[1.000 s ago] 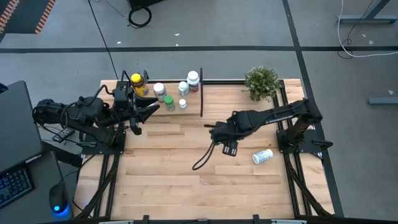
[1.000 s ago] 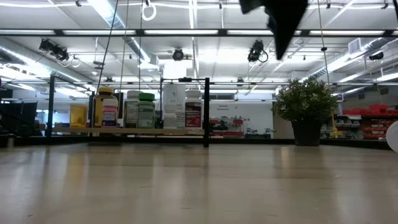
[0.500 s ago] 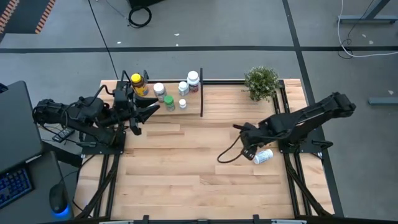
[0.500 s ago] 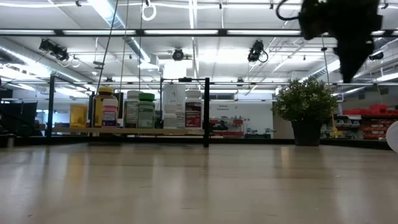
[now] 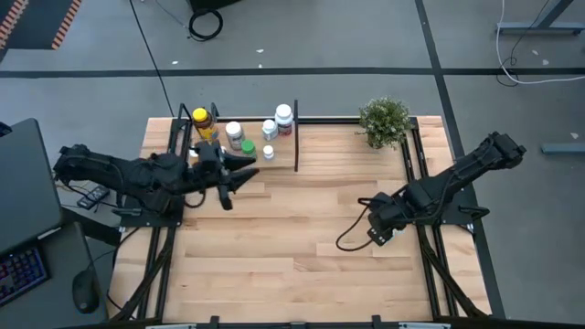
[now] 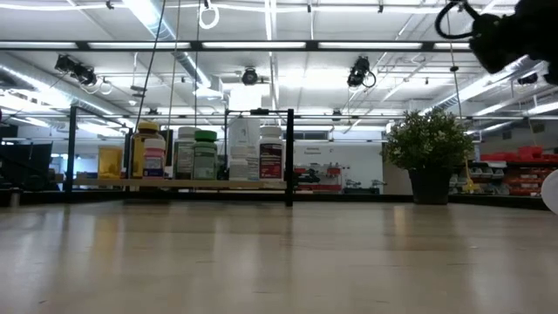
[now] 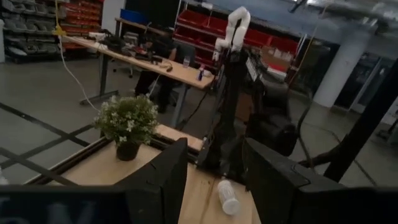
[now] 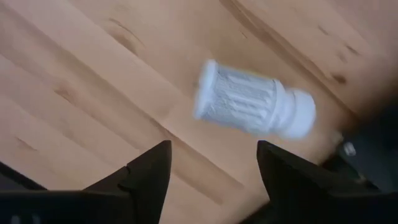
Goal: Pick and place medicine bottles onto shelf by color
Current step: Put the white medicine bottle on the shelf
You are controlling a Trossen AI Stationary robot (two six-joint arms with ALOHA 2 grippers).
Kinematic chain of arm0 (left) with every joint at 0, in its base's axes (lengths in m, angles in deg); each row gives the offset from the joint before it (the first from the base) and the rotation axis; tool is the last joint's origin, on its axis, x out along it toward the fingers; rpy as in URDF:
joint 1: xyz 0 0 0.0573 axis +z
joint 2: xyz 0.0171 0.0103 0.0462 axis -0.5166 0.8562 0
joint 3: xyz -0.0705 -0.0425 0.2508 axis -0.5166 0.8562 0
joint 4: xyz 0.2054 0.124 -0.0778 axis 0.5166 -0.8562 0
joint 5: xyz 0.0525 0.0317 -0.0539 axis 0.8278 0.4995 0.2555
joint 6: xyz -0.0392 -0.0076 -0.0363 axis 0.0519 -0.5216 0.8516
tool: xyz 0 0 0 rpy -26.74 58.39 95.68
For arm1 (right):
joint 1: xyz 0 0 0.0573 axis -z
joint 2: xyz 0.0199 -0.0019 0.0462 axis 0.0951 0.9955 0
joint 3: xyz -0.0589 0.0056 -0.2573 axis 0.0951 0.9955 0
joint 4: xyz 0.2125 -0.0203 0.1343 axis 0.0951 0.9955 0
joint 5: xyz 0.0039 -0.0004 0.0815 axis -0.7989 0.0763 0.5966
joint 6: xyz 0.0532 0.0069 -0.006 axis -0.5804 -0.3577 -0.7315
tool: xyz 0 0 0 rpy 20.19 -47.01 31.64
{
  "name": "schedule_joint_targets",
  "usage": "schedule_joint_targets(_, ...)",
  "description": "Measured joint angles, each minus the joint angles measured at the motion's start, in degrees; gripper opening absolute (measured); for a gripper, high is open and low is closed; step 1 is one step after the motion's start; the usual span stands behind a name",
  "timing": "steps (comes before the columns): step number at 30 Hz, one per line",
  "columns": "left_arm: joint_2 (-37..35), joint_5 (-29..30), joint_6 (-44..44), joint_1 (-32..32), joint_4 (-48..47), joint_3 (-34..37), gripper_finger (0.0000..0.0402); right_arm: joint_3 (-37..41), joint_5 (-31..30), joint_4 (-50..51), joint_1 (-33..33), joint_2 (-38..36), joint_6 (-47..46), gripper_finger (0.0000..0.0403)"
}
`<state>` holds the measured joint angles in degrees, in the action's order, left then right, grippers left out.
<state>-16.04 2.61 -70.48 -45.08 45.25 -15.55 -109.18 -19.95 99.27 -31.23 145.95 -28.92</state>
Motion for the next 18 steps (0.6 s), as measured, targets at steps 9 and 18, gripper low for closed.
schedule_joint_targets(9,4.1,-0.1,-1.3,0.0,1.3,0.0,0.0162,0.0,-0.4,6.3,-6.4,-2.1,-9.6,0.0308)
schedule_joint_targets(18,4.0,-0.1,-0.8,0.0,1.4,0.0,0.0162,1.3,-4.9,6.2,-9.2,0.5,-15.9,0.0396)
